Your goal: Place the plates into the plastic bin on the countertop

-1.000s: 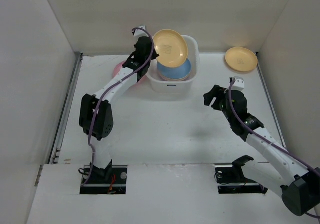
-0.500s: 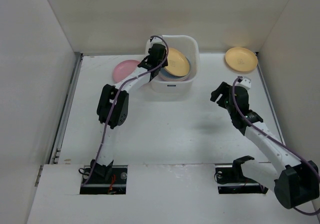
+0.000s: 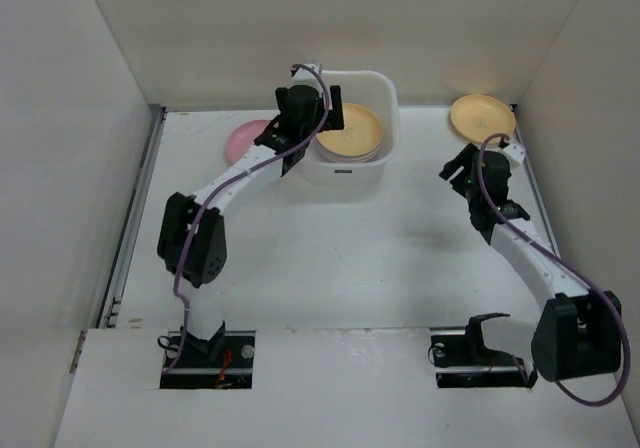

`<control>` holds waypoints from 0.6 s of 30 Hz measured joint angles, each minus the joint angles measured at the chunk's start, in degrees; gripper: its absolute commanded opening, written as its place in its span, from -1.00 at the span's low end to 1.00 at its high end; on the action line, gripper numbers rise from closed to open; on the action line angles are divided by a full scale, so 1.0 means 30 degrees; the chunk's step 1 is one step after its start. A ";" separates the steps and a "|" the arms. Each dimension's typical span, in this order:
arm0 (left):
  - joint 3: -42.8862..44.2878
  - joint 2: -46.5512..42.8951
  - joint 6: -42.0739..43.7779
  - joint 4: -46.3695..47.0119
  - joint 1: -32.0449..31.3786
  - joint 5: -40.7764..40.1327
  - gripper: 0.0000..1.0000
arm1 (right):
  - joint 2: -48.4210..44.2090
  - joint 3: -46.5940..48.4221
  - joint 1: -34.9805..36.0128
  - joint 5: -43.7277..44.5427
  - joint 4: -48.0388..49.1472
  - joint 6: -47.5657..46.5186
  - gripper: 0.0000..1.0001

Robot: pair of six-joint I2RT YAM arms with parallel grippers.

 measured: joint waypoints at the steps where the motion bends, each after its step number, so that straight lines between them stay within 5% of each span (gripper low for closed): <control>1: -0.0583 -0.1027 0.0015 0.0029 -0.0182 -0.0051 1.00 | 0.0554 0.0466 -0.0619 0.0000 0.0029 0.0109 0.56; 9: -0.9318 -1.1686 -0.0605 0.2084 -0.1741 -0.2120 1.00 | 0.7424 0.5880 -0.5559 -0.0561 0.0277 0.2025 0.50; 18: -1.7391 -1.7784 -0.2914 -0.0612 -0.1384 -0.4044 1.00 | 1.5693 1.2240 -0.8743 -0.3956 0.0401 0.5020 0.47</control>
